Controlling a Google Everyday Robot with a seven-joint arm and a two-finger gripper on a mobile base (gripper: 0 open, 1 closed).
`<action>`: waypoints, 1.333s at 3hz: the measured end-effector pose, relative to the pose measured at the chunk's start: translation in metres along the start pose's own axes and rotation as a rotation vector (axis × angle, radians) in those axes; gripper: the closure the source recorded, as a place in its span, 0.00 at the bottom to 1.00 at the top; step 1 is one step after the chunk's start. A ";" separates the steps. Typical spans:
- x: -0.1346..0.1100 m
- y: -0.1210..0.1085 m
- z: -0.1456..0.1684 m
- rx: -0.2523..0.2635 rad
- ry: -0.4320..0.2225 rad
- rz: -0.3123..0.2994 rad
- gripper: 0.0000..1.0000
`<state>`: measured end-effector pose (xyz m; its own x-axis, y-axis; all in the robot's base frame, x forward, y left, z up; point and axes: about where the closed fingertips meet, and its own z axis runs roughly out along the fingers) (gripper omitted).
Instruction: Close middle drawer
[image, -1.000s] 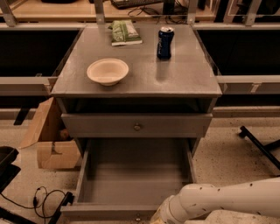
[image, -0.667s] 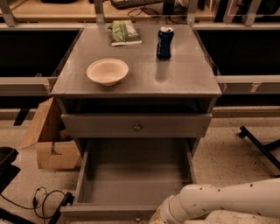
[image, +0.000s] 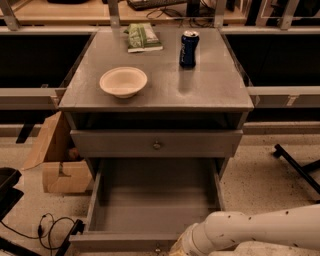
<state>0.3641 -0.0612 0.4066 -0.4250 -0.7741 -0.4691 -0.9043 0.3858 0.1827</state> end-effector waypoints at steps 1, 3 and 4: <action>-0.001 0.001 0.002 0.004 -0.007 -0.001 1.00; -0.004 -0.001 0.001 0.013 -0.013 -0.005 0.51; -0.004 -0.001 0.001 0.013 -0.013 -0.005 0.27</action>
Offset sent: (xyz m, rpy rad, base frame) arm 0.1883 0.0240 0.0606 0.0730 -0.2875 -0.1330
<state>0.3668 -0.0580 0.4074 -0.4200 -0.7696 -0.4810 -0.9058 0.3885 0.1693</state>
